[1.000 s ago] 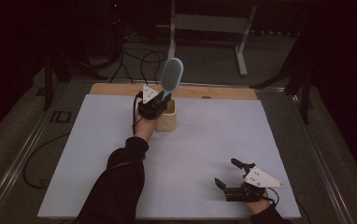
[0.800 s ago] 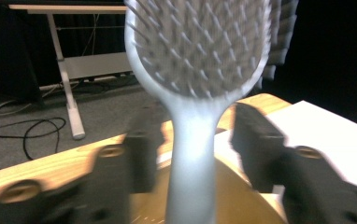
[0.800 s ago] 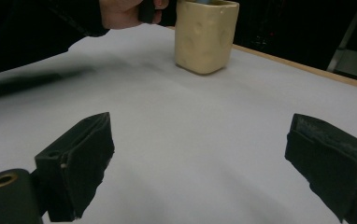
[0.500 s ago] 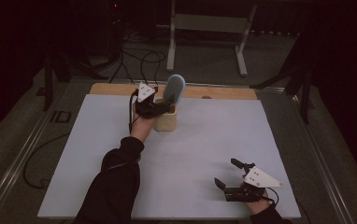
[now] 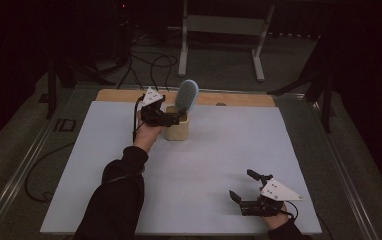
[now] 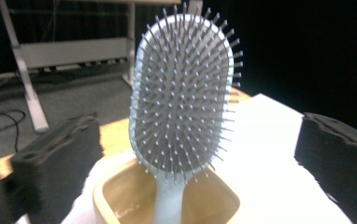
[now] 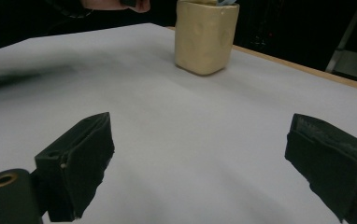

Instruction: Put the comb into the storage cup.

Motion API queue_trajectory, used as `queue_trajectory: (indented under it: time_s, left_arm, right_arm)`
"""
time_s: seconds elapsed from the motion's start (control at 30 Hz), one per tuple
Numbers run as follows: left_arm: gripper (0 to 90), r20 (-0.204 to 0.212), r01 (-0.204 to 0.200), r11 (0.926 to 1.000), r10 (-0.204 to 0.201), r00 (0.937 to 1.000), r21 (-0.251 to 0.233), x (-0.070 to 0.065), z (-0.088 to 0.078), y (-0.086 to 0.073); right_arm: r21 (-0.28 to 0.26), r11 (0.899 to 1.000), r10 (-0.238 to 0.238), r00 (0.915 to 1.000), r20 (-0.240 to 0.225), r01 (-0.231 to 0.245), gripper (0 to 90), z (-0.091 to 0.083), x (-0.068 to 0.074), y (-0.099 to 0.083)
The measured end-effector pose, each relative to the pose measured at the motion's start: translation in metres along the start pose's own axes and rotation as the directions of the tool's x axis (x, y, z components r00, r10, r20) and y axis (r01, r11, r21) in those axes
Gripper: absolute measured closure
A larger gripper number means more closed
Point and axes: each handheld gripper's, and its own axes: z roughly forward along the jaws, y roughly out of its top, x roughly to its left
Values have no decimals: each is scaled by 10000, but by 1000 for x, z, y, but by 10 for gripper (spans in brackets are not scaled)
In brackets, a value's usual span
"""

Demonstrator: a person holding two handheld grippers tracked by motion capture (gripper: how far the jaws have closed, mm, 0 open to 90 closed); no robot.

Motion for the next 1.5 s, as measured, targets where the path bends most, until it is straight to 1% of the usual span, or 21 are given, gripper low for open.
queue_trajectory:
  time_s: [0.03,0.1,0.13,0.2,0.23,0.4,0.43,0.57,0.63,0.7,0.73,0.77,0.8,0.9,1.0,1.03,1.1,1.17,1.23,1.33,1.5]
  left_arm:
    - [1,133,6,10000,-6,9999,27,0,0,0]
    - [0,96,-75,10000,75,9999,30,-1,-2,1]
    - [0,232,-90,9999,89,9997,71,0,-2,1]
    - [0,282,-238,9995,232,9993,185,-1,-2,1]
    - [0,395,-256,9993,246,9989,255,-1,-2,2]
    - [0,539,-314,9982,286,9981,517,1,-5,3]
    - [0,560,-327,9982,299,9980,496,1,-6,3]
    - [0,927,-396,9965,327,9952,735,2,-9,5]
    - [0,1352,-268,9940,123,9907,1062,3,-9,6]
    - [0,1307,-420,9926,269,9911,1143,2,-11,6]
    - [0,1390,-456,9920,290,9899,1180,2,-11,5]
    - [0,1327,-478,9911,311,9907,1243,2,-12,6]
    - [0,1247,-537,9913,386,9914,1200,2,-14,6]
    - [0,1185,-518,9926,386,9922,1102,2,-18,7]
    - [0,1231,-549,9923,411,9915,1113,3,-23,9]
    - [0,1197,-618,9917,481,9916,1128,3,-25,10]
    - [0,1229,-659,9919,525,9910,1083,3,-28,10]
    - [0,1160,-804,9902,671,9910,1142,3,-33,10]
    - [0,1124,-840,9901,713,9911,1128,2,-37,9]
    - [0,1189,-977,9879,833,9894,1204,2,-42,8]
    - [0,1272,-916,9892,768,9889,1148,3,-53,5]
  right_arm:
    - [31,10000,17,10000,4,-17,76,0,0,0]
    - [21,10000,42,10000,-19,-42,75,0,0,0]
    - [8,10000,18,10000,11,-18,75,0,0,0]
    - [15,10000,30,10000,11,-30,76,0,0,0]
    - [55,10000,46,10000,17,-46,76,0,0,0]
    - [44,10000,-7,10000,11,7,76,1,0,-1]
    - [65,10000,34,10000,11,-34,76,1,0,-1]
    - [68,10000,35,10000,29,-35,76,0,0,-1]
    - [51,10000,67,10000,11,-68,75,0,-1,-1]
    - [70,10000,54,10000,13,-54,76,0,0,-1]
    - [60,10000,30,10000,-11,-30,76,1,0,0]
    - [66,10000,8,10000,-21,-8,76,1,0,0]
    - [71,10000,-1,10000,-13,1,76,1,0,0]
    - [76,10000,8,10000,6,-8,76,0,0,0]
    - [70,10000,49,10000,22,-49,75,0,-1,-1]
    - [54,9999,85,10000,23,-85,76,0,-1,-1]
    - [-7,10000,13,10000,41,-13,76,0,0,0]
    - [96,10000,7,10000,32,-7,76,1,1,0]
    - [108,9999,55,10000,-5,-55,75,0,0,0]
    - [146,9999,10,10000,-14,-10,75,1,0,0]
    - [106,9999,50,10000,-46,-49,76,0,0,1]
